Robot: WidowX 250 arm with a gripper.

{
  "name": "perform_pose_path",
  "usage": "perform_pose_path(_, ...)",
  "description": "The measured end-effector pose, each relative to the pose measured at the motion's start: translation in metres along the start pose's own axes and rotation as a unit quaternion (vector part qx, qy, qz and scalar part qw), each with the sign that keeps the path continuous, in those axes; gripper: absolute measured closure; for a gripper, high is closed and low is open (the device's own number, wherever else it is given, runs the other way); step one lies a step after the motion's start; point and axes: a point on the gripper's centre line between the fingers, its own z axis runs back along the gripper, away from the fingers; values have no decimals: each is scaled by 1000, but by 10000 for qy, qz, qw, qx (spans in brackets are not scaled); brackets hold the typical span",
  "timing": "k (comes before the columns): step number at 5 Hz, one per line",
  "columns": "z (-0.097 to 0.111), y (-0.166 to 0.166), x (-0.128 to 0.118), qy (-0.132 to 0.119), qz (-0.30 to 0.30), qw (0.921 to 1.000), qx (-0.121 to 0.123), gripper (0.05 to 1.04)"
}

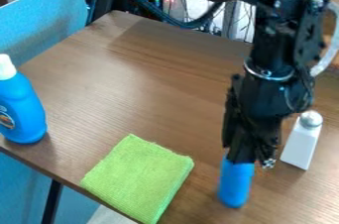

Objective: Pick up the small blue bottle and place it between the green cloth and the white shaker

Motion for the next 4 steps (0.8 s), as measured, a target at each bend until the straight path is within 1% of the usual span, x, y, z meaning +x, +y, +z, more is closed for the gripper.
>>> perform_pose_path(1, -2, -1, 0, -18, 21, 10000, 20, 685)
perform_pose_path(2, -5, -5, -9, 20, 246, 9997, -33, 372)
perform_pose_path(3, 16, 1, -20, -280, 545, 9981, -92, 93)
perform_pose_path(4, 54, 17, -39, -515, 944, 9940, -210, 78)
